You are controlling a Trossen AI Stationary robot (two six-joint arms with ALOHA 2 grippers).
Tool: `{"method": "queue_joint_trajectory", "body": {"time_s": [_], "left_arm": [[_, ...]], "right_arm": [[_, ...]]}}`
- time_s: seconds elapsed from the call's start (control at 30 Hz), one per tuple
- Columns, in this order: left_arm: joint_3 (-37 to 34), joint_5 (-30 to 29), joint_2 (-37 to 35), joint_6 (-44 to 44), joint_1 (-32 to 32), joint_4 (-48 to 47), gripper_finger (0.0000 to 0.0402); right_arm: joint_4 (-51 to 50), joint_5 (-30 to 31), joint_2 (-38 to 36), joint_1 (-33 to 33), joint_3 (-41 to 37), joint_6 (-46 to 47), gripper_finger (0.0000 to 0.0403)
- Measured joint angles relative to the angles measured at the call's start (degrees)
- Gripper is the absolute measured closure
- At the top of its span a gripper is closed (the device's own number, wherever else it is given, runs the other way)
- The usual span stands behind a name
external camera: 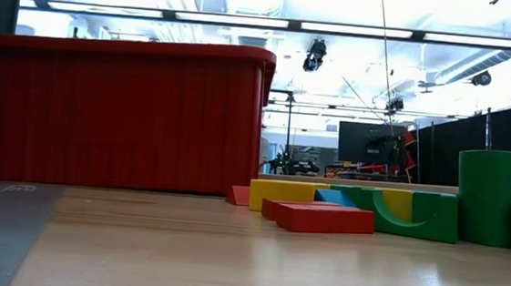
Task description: Sort blocks
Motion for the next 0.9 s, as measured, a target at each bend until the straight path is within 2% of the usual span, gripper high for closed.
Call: {"method": "queue_joint_trajectory", "body": {"time_s": [0.33,0.9], "left_arm": [[0.0,-0.01,0.07,-0.31,0.0,0.0,0.0204],[0.0,0.0,0.07,-0.3,0.0,-0.6,0.0207]], "right_arm": [[-0.72,1.68,0.15,0.08,-1.65,-4.53,0.0092],[2.22,1.6,0.17,-0.03,-4.46,-1.7,0.0089]]}}
